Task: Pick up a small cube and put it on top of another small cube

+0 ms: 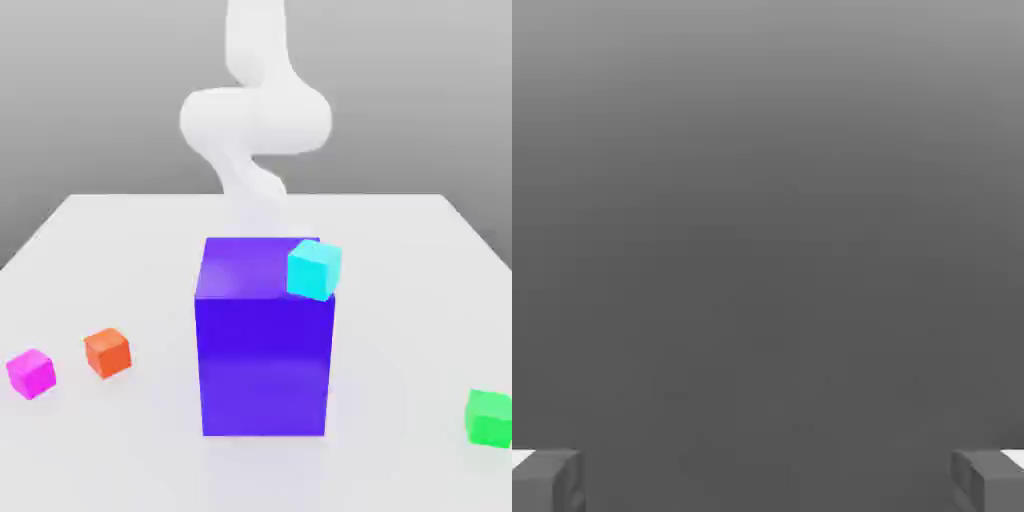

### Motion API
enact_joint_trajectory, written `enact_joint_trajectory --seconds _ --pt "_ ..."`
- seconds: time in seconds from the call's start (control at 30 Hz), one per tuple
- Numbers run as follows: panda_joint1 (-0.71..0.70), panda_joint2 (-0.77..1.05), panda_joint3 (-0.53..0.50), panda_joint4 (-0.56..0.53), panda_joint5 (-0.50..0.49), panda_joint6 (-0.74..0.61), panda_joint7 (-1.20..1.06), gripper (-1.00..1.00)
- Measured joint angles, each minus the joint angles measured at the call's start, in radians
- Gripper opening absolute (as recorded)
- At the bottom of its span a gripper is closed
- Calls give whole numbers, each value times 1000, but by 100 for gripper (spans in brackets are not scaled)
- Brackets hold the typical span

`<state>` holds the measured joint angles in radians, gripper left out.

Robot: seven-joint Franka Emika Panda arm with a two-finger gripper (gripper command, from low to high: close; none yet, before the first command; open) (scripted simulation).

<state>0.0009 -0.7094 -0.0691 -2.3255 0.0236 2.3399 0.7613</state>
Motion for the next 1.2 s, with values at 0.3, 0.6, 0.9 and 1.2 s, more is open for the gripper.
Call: enact_joint_trajectory --seconds 0.3,0.6,0.9,1.2 --pt "-18 329 -243 -93 115 145 -163 0" --pt "-114 659 -420 -182 262 284 -347 0" --pt "-279 953 -462 -254 339 438 -472 0" --pt "-449 1129 -257 -206 539 556 -627 -100"
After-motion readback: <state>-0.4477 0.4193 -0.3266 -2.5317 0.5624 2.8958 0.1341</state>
